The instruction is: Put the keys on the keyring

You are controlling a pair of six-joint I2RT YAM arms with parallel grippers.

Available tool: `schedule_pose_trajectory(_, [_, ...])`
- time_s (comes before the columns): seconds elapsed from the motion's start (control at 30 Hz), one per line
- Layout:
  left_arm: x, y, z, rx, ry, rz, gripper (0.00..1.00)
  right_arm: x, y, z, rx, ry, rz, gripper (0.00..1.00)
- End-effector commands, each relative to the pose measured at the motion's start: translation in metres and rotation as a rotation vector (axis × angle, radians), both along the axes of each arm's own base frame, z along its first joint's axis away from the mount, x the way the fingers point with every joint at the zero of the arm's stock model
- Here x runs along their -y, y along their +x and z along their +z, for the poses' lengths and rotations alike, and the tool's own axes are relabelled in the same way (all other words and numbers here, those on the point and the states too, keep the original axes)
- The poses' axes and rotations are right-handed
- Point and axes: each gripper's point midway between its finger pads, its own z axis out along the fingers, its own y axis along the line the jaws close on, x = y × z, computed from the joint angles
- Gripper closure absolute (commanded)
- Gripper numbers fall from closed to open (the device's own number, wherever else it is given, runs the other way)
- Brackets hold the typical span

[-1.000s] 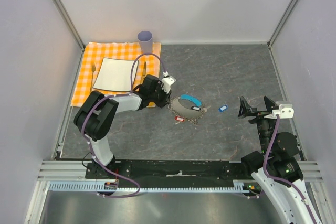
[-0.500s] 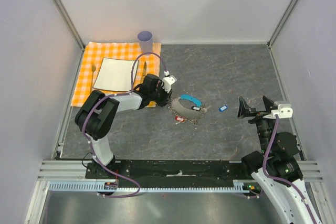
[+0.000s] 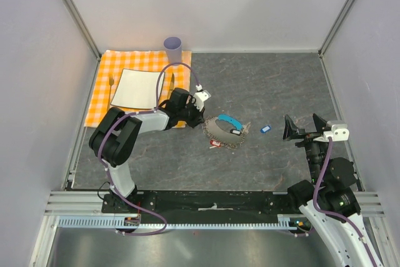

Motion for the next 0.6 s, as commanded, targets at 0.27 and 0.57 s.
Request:
schedule_pose_trajectory(0.27, [0.005,-0.004,0.014,0.025,-0.055,-0.012,0.96,-0.004,0.002,0.004,0.017,-0.003,0.015,0.02])
schedule_pose_trajectory(0.57, [-0.002,-0.005,0.011,0.069,-0.048,0.038,0.86,-0.005,0.001,0.005,0.019,-0.004,0.024,0.02])
